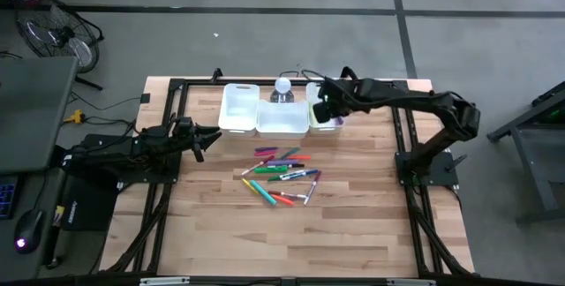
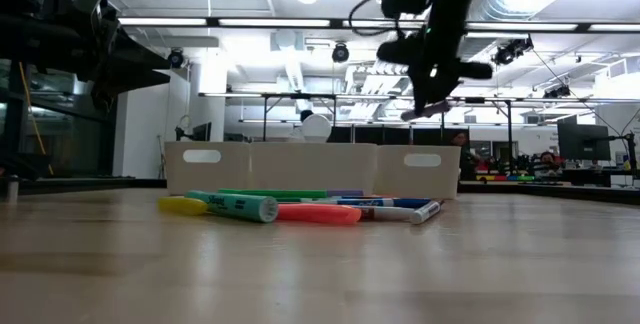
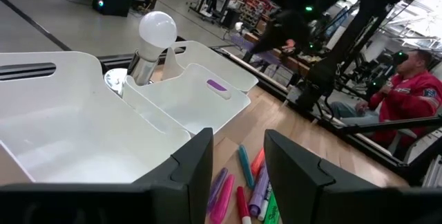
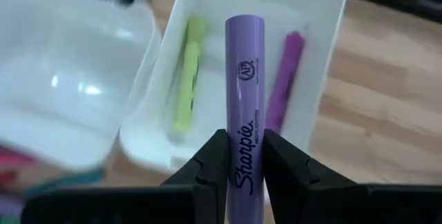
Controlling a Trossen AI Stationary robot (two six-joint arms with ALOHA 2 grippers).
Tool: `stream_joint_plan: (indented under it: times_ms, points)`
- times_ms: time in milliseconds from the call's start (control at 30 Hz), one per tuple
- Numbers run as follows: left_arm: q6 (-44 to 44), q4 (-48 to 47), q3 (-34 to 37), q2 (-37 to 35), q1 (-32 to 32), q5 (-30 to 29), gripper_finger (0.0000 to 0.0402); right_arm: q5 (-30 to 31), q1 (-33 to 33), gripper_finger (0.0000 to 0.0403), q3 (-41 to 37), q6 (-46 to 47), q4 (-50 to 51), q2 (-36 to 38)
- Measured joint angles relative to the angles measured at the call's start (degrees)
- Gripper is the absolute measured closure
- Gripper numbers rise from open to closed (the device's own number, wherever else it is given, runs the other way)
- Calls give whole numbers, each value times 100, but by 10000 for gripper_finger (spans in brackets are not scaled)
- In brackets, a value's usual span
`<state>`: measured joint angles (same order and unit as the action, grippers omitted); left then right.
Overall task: Pick & Place Markers
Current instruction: Put the bottom purple highlighter pen into the right white bin
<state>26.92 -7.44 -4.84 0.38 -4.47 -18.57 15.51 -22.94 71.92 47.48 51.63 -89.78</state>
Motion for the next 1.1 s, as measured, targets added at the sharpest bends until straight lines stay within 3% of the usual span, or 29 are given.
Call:
stream_joint_plan:
  times_ms: [367,667,1100]
  points:
    - [0,0,0,0,-2,2,273,-293,-503,337,0,-100,-1339,-1029]
    - [0,1,0,2,-1,2,273,-506,-608,334,-2,62,-1560,-1498]
    - [0,0,0,2,-1,0,273,-665,-608,326,-228,70,-1594,-1574]
